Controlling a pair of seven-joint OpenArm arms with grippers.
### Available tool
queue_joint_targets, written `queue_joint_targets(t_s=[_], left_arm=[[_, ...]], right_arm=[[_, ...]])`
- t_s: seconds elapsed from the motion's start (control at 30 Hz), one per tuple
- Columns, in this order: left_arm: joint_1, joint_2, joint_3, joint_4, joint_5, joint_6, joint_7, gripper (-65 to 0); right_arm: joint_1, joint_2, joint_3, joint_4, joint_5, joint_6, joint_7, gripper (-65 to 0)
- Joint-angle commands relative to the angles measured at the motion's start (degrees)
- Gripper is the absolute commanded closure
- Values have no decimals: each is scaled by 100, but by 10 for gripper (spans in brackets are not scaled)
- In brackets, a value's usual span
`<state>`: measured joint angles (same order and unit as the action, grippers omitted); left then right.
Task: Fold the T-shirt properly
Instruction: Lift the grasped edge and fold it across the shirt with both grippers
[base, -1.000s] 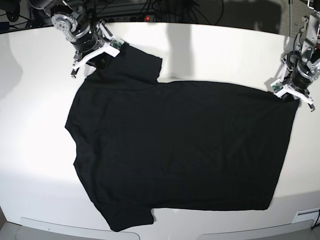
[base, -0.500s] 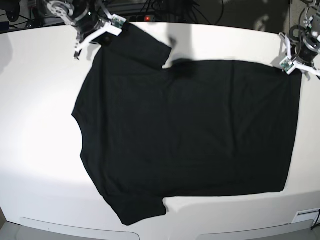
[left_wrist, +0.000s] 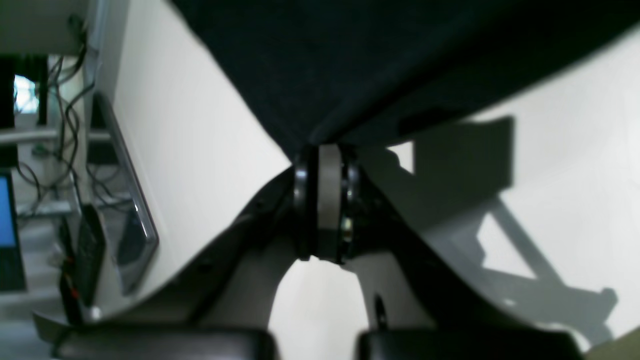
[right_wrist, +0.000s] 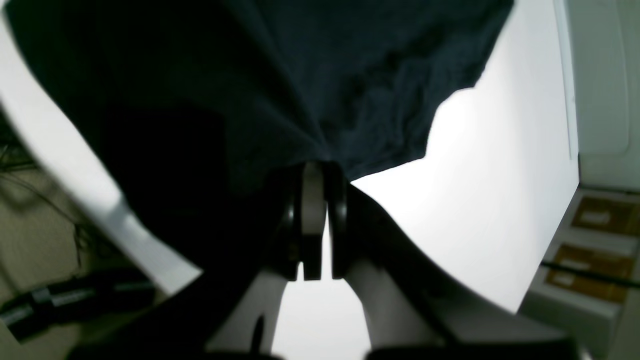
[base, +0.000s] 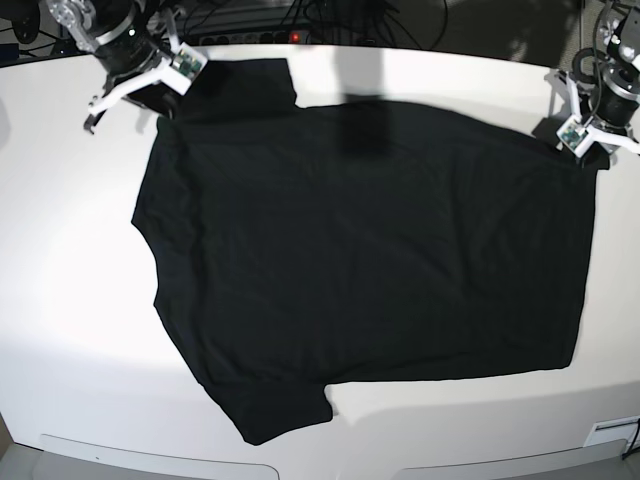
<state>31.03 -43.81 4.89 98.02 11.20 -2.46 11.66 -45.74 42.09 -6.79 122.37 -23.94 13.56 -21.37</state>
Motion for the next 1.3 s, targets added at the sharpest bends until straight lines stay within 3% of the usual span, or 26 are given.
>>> queue_joint_targets(t_s=[0.0,0.37,0.5,0.6,0.9,1.27], left_arm=[[-81,-96,-83,87,-72,125,-74,0],[-1060,-52,-81,-240,-1029,114,-55,0],[-1508,166,-76,-699,-1281,4,-59,0],[-1784,367,-76,-1102,-1276,-391,-103,0],[-2479,525,-76,-1875,-1279,-748,-234,0],[-3307,984,-76,-2800,-1261,-901,-444,0]], right_arm=[[92,57,46,76,33,-74,85,0],[1624,-450,-63,-866,535,-61,564,0],[2201,-610,-372,-1272,660,-52,579,0],[2667,-785,-695,-1631,660,-55,590,0],[4089,-1174,-1388,-2719,640,-52,588,0],[5425,-1700,-1687,-4181,662,-50,586,0]])
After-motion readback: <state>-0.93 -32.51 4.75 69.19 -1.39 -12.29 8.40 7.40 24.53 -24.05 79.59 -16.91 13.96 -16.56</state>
